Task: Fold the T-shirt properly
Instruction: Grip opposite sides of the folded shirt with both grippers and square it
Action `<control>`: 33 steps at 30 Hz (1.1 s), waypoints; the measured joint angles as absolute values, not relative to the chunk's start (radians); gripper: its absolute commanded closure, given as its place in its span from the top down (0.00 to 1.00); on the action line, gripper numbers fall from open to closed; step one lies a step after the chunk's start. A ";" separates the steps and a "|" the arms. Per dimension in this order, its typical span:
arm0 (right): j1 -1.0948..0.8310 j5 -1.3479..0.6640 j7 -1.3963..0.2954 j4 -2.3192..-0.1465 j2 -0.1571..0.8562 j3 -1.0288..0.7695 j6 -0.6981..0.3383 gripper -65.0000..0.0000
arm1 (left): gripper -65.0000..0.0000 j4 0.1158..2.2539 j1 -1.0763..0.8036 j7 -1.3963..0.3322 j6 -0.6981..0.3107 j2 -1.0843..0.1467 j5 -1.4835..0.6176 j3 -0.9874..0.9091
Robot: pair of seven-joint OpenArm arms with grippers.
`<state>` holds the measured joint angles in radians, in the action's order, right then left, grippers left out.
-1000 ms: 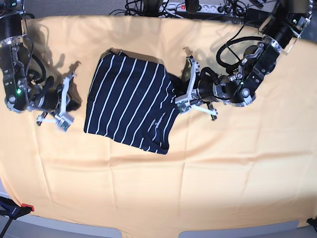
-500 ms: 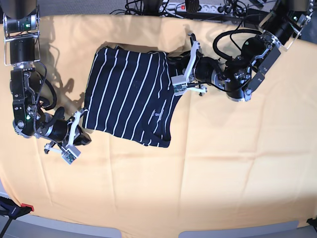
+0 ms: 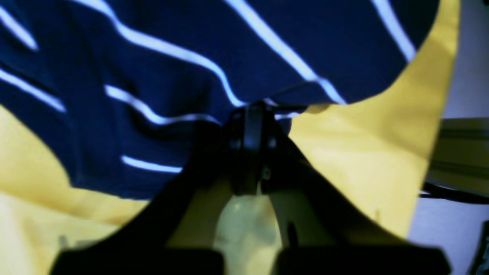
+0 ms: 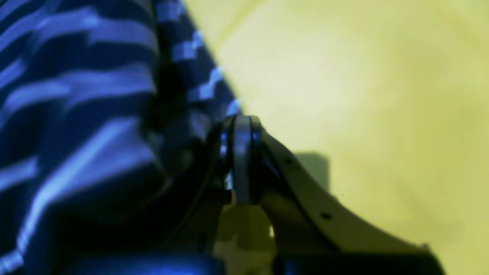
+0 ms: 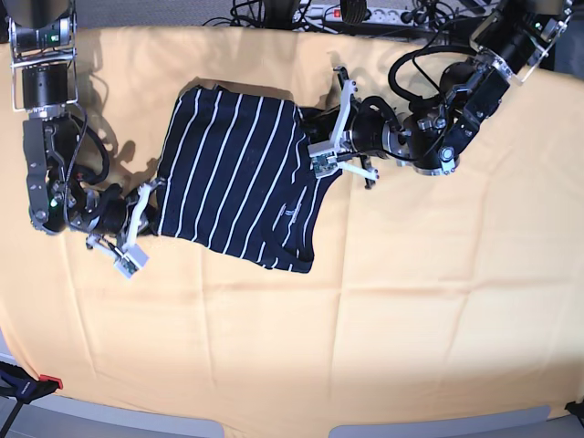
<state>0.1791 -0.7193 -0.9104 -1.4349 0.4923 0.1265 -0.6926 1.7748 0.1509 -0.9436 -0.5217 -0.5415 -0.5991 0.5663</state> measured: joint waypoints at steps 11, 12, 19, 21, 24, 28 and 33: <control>-0.056 -0.690 -0.927 -1.784 0.568 0.123 -0.693 0.00 | 0.00 1.776 0.161 -0.837 -0.531 -0.550 -0.378 0.567; -0.067 -0.653 -0.922 -1.805 0.568 0.123 -0.694 0.00 | 0.00 1.773 0.162 -0.833 -0.521 -0.559 -0.378 0.567; 0.035 -0.400 -0.755 -1.819 0.570 0.121 -0.543 0.00 | 0.00 1.772 0.159 -0.903 -0.488 -0.562 -0.476 0.561; 0.069 -0.403 -0.745 -1.813 0.558 0.123 -0.561 0.00 | 0.00 1.772 0.144 -0.903 -0.480 -0.563 -0.507 0.559; 0.124 -0.493 -0.738 -1.729 0.518 0.128 -0.647 0.00 | 0.00 1.771 0.133 -0.901 -0.482 -0.566 -0.529 0.555; 0.199 -0.537 -0.748 -1.565 0.463 0.136 -0.699 0.00 | 0.00 1.770 0.133 -0.901 -0.482 -0.566 -0.530 0.555; 0.228 -0.638 -0.828 -1.532 0.468 0.136 -0.697 0.00 | 0.00 1.770 0.133 -0.904 -0.482 -0.566 -0.532 0.555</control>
<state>0.2283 -0.6380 -0.8280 -1.5322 0.4683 0.1356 -0.6968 1.7702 0.1333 -0.9039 -0.4816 -0.5655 -0.5323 0.5552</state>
